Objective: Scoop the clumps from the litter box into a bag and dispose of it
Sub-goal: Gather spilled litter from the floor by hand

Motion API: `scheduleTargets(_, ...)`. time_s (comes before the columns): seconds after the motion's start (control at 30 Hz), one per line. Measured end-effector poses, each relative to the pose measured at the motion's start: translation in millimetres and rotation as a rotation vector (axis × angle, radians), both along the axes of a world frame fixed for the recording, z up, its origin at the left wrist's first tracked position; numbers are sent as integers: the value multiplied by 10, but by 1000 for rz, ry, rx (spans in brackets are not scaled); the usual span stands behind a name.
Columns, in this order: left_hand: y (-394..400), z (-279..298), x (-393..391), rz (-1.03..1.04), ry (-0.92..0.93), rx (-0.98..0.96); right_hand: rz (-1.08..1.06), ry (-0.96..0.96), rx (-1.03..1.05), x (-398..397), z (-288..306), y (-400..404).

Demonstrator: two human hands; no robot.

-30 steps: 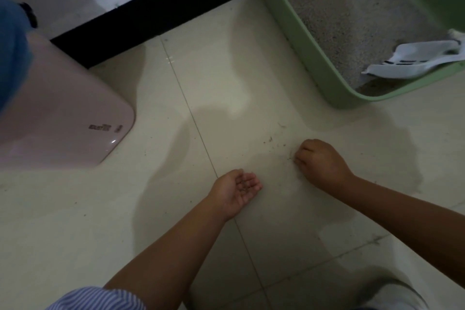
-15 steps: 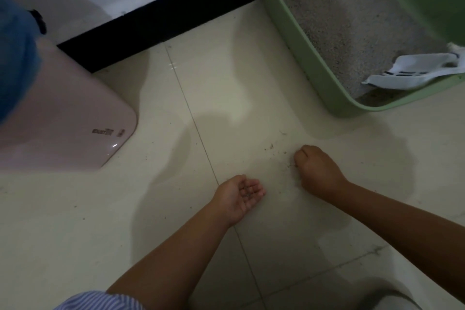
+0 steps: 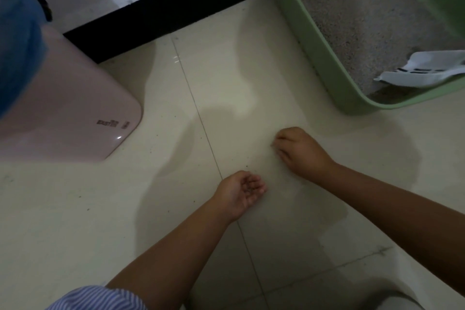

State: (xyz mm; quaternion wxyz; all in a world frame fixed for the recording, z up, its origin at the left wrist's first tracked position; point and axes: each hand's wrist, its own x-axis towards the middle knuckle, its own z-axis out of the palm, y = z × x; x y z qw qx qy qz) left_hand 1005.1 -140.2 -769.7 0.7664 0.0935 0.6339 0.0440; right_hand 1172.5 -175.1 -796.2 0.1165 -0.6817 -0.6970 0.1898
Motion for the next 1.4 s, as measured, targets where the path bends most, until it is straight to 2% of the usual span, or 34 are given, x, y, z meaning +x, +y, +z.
scheduleTargets(0.07,1,-2,-26,-14,10,8,85,-44,-33,-101,-97,77)
scheduleTargets(0.17,10,-11,-32,-14,17,19,16,-26,-86,-208,-91,84)
scheduleTargets(0.23,15,-17,-36,-12,13,20,66,-107,-99,-127,-120,14)
scheduleTargets(0.3,20,-23,-46,-8,9,18,21,-79,-172,5,-56,-105)
scheduleTargets(0.37,24,-27,-69,-9,8,19,-42,3,-155,100,-14,-253)
scheduleTargets(0.4,29,-24,-84,-11,11,23,-15,-25,-127,149,-26,-331)
scheduleTargets(0.47,38,-6,-130,-11,24,34,-26,-49,-201,166,-37,-455)
scheduleTargets(0.57,59,21,-238,4,71,66,-50,-99,-77,-24,-44,-376)
scheduleTargets(0.63,77,31,-325,18,118,87,43,-42,-1,-269,-39,-201)
scheduleTargets(0.7,91,32,-410,41,165,106,222,47,29,-540,-52,0)
scheduleTargets(0.77,99,38,-479,67,192,117,363,2,68,-639,-129,125)
scheduleTargets(0.87,102,41,-509,75,196,118,461,-26,21,-597,-141,160)
scheduleTargets(1.0,77,28,-414,50,153,107,496,-14,89,-236,-109,15)
scheduleTargets(1.23,-61,6,-114,-49,72,65,381,-2,156,384,-87,-321)
scheduleTargets(1.3,-81,5,-52,-68,64,61,255,-3,180,444,-57,-396)
scheduleTargets(1.4,-85,4,-6,-81,68,62,-47,-29,160,456,-77,-508)
